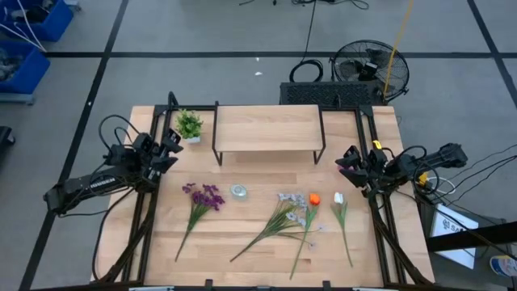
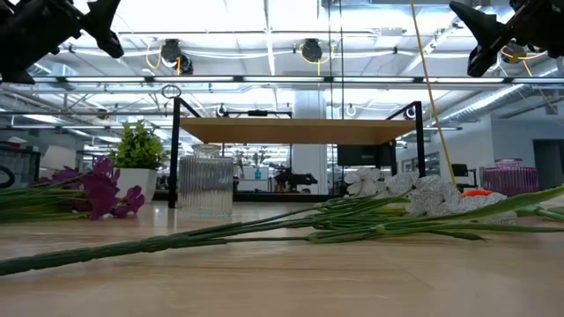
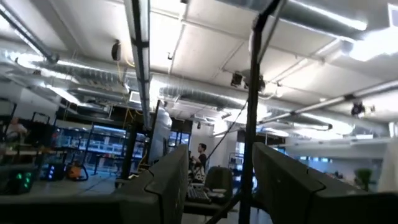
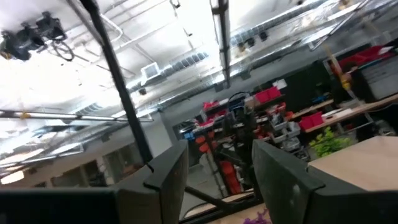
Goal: Pick and place flowers into a vace then onto a shelf
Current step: Put the transparent vase on the shelf
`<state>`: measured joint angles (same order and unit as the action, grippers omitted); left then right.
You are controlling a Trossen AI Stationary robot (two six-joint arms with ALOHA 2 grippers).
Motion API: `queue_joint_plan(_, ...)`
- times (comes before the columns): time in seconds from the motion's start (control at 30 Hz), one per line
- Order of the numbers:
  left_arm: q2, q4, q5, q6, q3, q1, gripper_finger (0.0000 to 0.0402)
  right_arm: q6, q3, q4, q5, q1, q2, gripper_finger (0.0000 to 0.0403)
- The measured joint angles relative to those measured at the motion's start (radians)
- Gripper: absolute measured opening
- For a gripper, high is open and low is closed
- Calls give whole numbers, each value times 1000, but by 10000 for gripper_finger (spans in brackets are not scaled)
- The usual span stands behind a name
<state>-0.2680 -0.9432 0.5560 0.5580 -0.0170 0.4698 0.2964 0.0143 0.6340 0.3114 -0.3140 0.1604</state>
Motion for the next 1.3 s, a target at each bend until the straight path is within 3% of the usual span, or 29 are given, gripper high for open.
queue_joint_plan(0.3, 0, 6, -143, 13, 0, -1, 184, 44, 0, 103, 115, 0, 0, 171)
queue_joint_plan(0.43, 0, -1, -256, 64, 0, 0, 184, 58, 0, 123, 182, 0, 0, 171)
queue_joint_plan(0.7, -1, 44, -247, 245, -54, 0, 184, 11, 49, 248, 133, 0, 11, 171)
queue_joint_plan(0.8, -3, 70, -164, 140, -215, 0, 184, -106, 141, 243, 129, 0, 46, 171)
queue_joint_plan(0.87, -20, 184, -117, 43, -379, -1, 184, -183, 228, 257, 99, 0, 76, 171)
queue_joint_plan(1.07, -197, 922, -65, -195, -955, 0, 184, -330, 580, 161, -121, 0, 326, 171)
queue_joint_plan(1.17, -336, 1183, -35, -267, -1170, 0, 184, -337, 789, -3, -189, 0, 483, 171)
queue_joint_plan(1.3, -499, 1246, 51, -340, -1363, -1, 184, -335, 1047, -385, -180, 0, 667, 171)
